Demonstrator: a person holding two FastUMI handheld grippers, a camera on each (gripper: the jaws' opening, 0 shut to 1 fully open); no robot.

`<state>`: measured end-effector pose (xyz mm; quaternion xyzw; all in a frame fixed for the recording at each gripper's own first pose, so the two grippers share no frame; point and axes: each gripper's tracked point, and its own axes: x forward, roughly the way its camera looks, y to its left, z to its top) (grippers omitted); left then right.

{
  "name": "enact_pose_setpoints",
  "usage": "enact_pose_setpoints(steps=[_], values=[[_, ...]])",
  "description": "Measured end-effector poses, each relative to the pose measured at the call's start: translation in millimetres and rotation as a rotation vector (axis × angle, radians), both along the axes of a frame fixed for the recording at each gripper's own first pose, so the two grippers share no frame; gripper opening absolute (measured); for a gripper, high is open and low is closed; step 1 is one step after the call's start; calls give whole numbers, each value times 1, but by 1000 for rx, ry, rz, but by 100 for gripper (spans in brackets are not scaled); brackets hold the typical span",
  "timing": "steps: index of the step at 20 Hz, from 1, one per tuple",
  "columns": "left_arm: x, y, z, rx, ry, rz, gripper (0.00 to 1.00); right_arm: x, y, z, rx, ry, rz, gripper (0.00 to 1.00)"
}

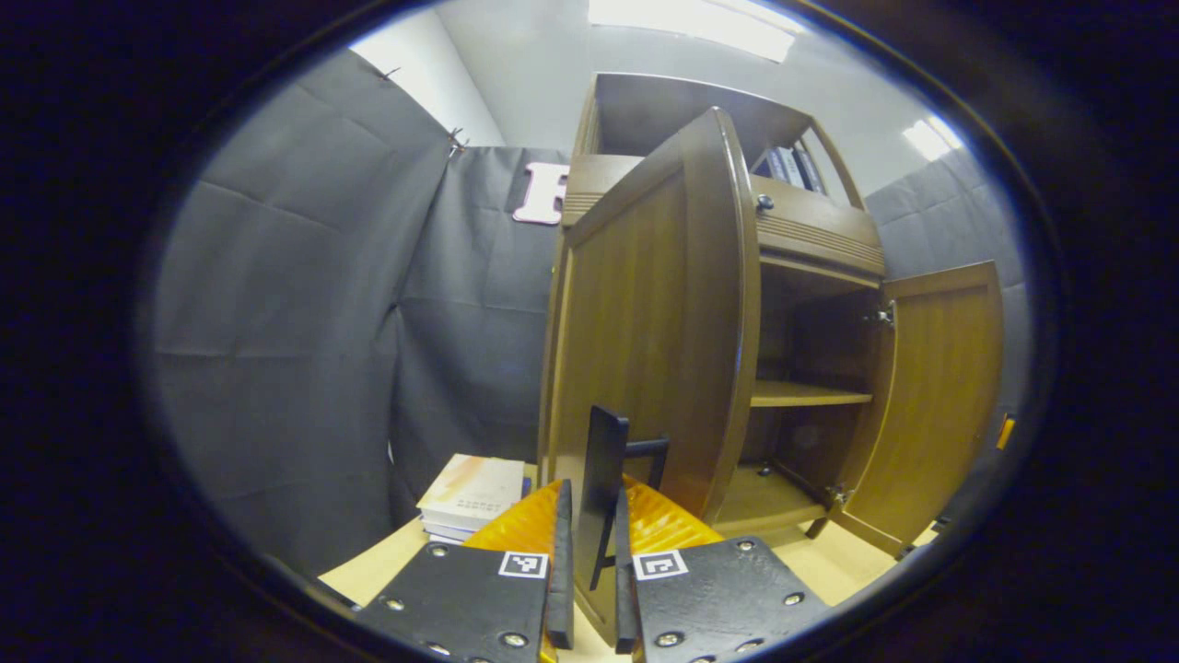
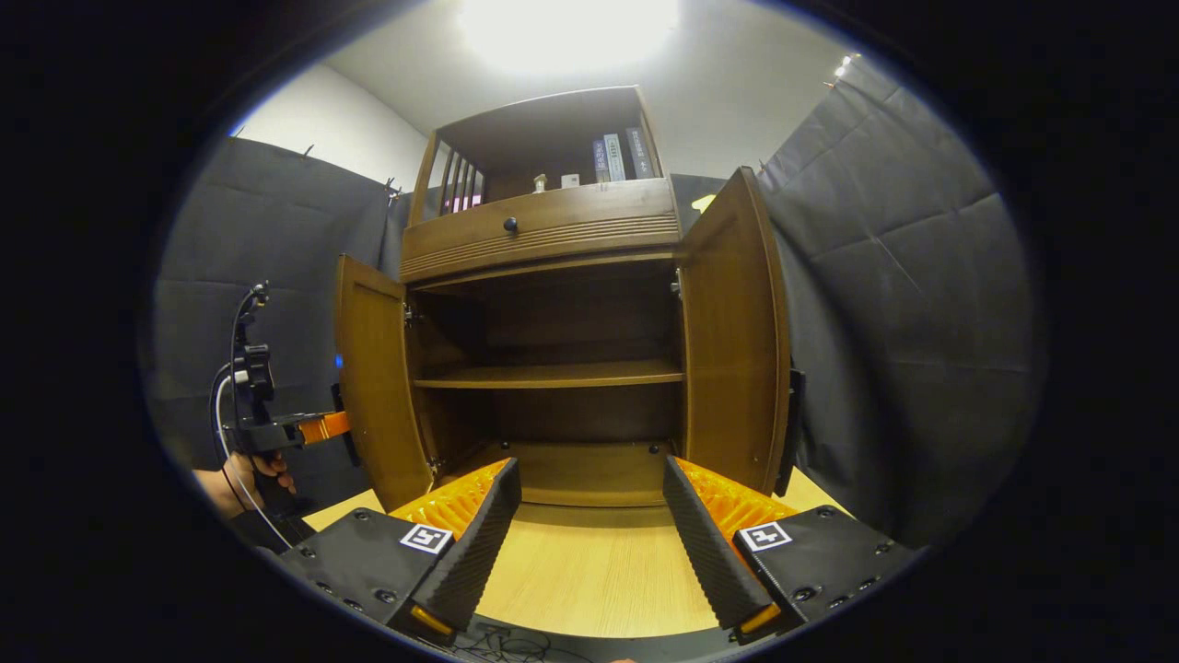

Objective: Open the right door of the double-door shoe cabinet with the right hand, and open the left door with the left hand.

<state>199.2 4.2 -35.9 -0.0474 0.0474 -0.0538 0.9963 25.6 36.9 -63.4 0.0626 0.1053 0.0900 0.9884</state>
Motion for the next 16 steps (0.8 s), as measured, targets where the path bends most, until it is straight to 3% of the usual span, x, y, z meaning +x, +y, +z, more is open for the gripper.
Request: enact_pose_setpoints(steps=[3, 4, 8, 9, 10, 13, 14, 16], values=[[-1, 9, 0, 28, -24, 31, 18, 5, 10, -1, 4, -2, 8, 97], [-3, 15, -4, 41, -25, 46, 10, 6, 14, -2, 7, -1, 11, 92], [-1, 26, -1, 25, -24, 45, 10, 13, 27, -5, 6, 1, 19, 92], [-1, 29, -1, 28, -25, 42, 10, 14, 30, -6, 5, 1, 20, 97], [-1, 31, -1, 31, -27, 38, 10, 15, 33, -6, 6, 0, 22, 92], [-3, 37, 0, 47, -31, 39, 10, 17, 41, -7, 11, 1, 25, 92], [-4, 41, 0, 56, -32, 40, 10, 19, 43, -6, 13, -2, 24, 97], [-7, 50, 1, 73, -38, 47, 10, 19, 49, -6, 15, -5, 24, 97]])
